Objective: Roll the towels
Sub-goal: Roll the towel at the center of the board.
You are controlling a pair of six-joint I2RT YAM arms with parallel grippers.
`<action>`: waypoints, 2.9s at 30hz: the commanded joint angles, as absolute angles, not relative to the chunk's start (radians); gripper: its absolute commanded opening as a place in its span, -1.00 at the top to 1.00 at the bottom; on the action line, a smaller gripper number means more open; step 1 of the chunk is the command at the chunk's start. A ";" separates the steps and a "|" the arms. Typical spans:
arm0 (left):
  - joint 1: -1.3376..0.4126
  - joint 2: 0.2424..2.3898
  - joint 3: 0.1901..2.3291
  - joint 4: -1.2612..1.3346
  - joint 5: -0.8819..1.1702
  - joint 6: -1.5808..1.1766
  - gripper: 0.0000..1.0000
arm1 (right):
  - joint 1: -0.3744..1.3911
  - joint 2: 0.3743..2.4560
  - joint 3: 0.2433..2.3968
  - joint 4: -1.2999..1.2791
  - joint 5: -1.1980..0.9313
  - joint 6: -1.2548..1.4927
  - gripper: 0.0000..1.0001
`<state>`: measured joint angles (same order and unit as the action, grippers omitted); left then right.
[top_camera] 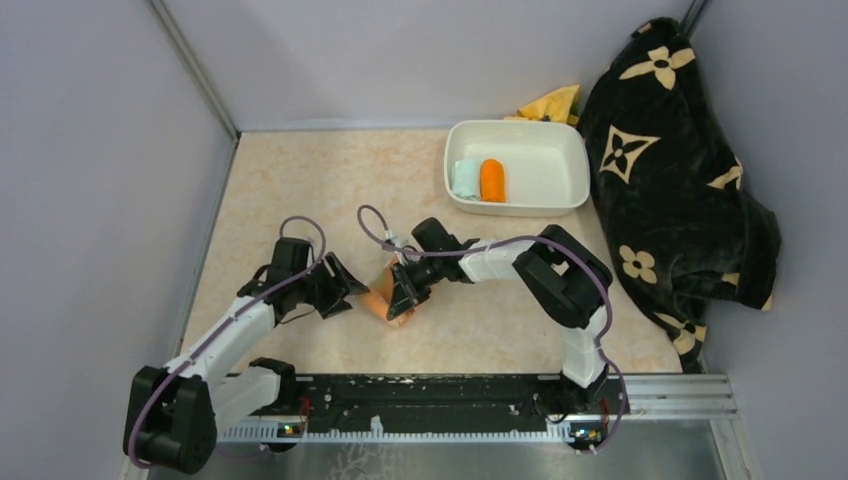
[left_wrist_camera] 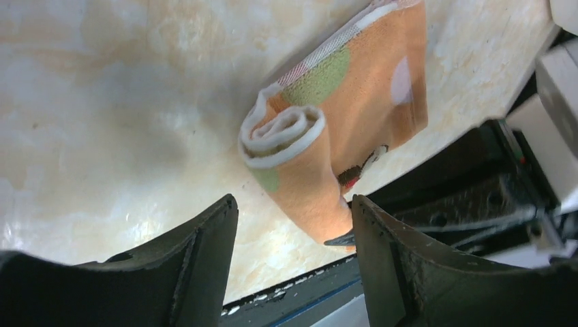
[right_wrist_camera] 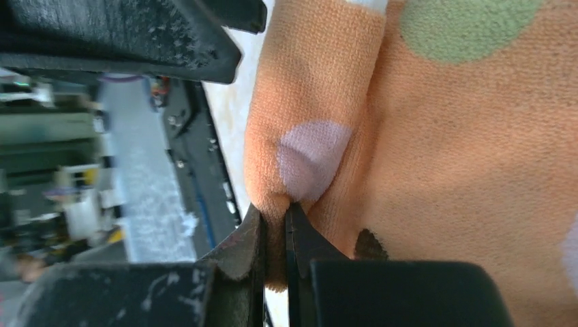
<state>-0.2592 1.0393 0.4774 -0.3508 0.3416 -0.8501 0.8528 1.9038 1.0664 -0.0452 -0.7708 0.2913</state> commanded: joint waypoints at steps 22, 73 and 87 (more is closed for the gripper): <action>-0.267 1.331 0.484 -0.189 0.351 -0.872 -0.18 | 0.701 1.913 0.918 0.149 -0.828 0.608 0.54; -0.264 1.092 0.542 -0.435 0.251 -0.804 -0.42 | 0.984 1.819 1.080 -0.261 -0.622 0.103 0.84; -0.268 1.000 0.474 -0.428 0.372 -0.872 -0.40 | 0.768 2.074 1.146 -0.148 -1.011 0.439 0.88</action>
<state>-0.2661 0.9798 0.4995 -0.4679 0.3248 -0.8459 0.8043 2.0190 1.1332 -0.1822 -0.9325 0.3126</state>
